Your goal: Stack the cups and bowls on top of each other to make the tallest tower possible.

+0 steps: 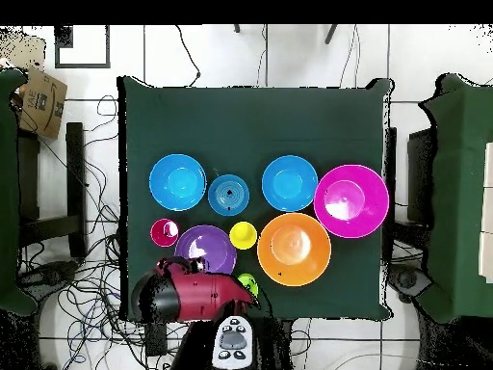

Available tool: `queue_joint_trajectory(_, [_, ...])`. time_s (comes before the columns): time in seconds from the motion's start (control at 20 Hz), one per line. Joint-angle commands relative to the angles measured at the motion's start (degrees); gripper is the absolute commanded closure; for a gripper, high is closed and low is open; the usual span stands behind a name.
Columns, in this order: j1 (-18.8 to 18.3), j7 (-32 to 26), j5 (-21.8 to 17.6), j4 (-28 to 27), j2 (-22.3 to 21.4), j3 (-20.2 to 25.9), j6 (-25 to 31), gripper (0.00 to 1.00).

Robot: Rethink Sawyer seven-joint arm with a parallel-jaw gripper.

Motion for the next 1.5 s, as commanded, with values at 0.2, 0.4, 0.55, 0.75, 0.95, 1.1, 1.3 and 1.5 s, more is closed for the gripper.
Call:
queue_joint_trajectory(0.2, [-0.13,8.23,-1.05,-2.89,3.63,1.95,-5.05,0.0])
queue_joint_trajectory(0.4, [0.75,8.69,-0.4,-3.4,4.45,1.73,-5.82,0.0])
queue_joint_trajectory(0.55, [0.95,8.89,-0.21,-3.54,4.83,1.83,-6.32,0.0])
queue_joint_trajectory(0.75, [2.22,9.85,0.74,-3.54,4.92,1.32,-6.45,0.0])
queue_joint_trajectory(0.95, [4.32,11.33,2.03,-3.65,4.82,0.46,-6.4,0.0])
queue_joint_trajectory(1.1, [5.32,12.08,2.63,-4.51,5.52,0.22,-6.51,0.0])
queue_joint_trajectory(1.3, [6.24,12.87,3.03,-5.05,5.0,-0.2,-5.16,0.0])
queue_joint_trajectory(1.5, [6.67,13.69,2.9,-5.52,4.6,-0.26,-4.1,0.0])
